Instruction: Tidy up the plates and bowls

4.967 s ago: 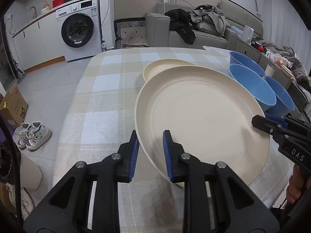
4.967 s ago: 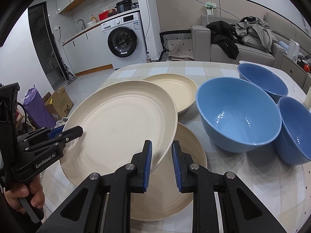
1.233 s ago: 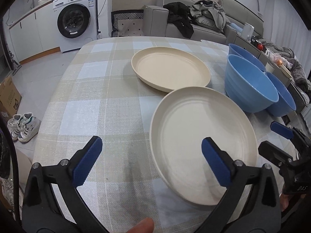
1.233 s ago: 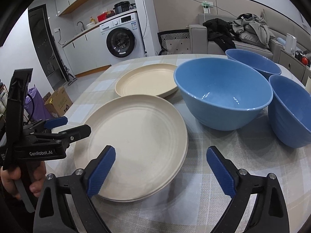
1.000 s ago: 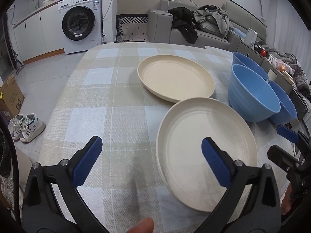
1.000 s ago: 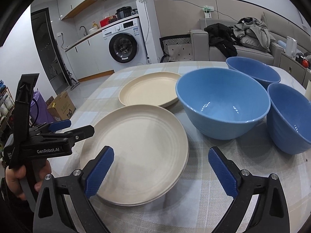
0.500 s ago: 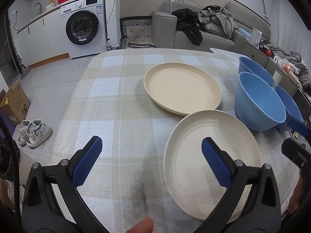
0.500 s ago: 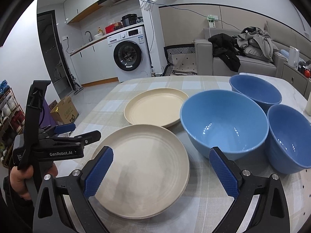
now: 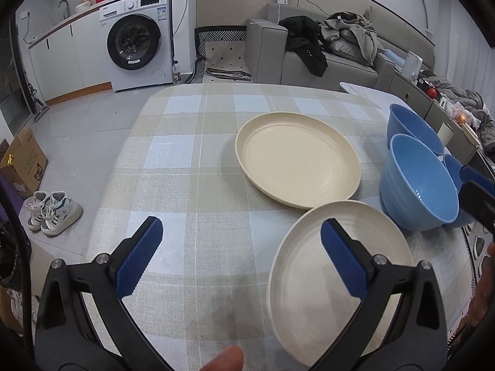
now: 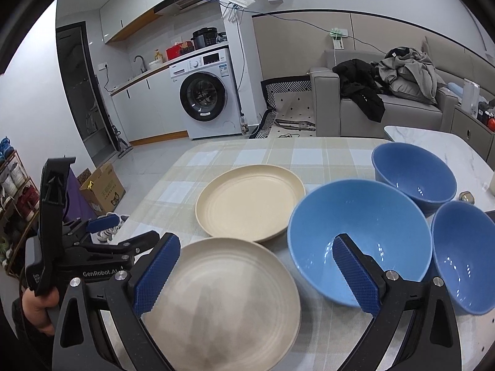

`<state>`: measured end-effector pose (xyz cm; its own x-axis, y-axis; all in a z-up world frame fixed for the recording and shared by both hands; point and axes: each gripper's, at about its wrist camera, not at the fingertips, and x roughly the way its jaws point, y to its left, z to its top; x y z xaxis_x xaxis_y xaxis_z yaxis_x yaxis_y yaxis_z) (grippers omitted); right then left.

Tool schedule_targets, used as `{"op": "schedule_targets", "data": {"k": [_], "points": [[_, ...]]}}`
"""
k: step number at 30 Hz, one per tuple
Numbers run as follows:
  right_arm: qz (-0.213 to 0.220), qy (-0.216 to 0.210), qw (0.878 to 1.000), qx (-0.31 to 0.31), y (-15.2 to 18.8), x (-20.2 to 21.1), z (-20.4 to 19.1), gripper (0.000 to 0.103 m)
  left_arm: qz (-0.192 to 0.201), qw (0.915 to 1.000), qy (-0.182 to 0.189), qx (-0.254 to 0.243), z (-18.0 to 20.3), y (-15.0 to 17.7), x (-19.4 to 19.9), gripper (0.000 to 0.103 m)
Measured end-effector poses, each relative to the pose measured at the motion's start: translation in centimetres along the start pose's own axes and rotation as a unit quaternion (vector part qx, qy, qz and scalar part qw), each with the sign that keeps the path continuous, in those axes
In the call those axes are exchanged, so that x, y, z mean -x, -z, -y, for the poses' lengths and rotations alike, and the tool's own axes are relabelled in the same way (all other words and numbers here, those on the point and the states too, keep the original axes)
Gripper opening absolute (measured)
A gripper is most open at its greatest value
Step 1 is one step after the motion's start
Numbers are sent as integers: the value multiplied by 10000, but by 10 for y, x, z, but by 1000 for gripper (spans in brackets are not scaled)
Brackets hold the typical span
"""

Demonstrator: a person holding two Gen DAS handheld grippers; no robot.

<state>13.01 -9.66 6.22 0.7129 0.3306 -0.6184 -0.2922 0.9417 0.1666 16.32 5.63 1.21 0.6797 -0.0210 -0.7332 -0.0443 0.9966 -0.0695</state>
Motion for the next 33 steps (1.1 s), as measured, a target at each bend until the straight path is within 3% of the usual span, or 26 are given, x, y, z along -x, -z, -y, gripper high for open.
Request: {"op": "schedule_targets", "data": {"k": [18, 29, 33], "points": [[-183, -6, 9994, 297, -64, -22, 9, 101, -109, 9997, -110, 181, -1, -47, -25, 102], [-745, 33, 9967, 334, -84, -70, 26, 101, -353, 9988, 112, 313, -6, -64, -56, 100], [-877, 91, 9953, 392, -94, -84, 30, 101, -357, 9989, 40, 308, -7, -70, -64, 100]]}}
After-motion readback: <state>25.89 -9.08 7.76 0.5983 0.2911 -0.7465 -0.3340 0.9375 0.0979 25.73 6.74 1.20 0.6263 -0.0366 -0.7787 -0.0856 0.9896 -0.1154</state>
